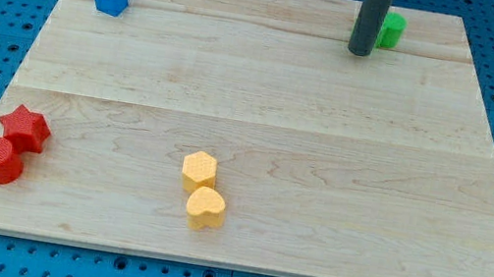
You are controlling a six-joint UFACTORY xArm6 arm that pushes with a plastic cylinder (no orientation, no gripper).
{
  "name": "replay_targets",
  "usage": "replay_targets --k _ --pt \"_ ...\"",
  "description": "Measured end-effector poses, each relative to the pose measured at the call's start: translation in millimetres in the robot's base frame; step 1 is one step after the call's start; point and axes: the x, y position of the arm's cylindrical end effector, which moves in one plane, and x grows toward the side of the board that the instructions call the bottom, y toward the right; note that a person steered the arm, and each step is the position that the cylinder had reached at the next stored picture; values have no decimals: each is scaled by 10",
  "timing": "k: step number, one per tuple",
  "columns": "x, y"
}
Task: Move your arm to the right of the green circle
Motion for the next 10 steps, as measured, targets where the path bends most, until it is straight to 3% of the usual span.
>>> replay_targets --k 4,6,7,8,10 --pt "93 2" --pt "430 344" --pt "279 1062" --pt "20 1351" --pt "-485 1098"
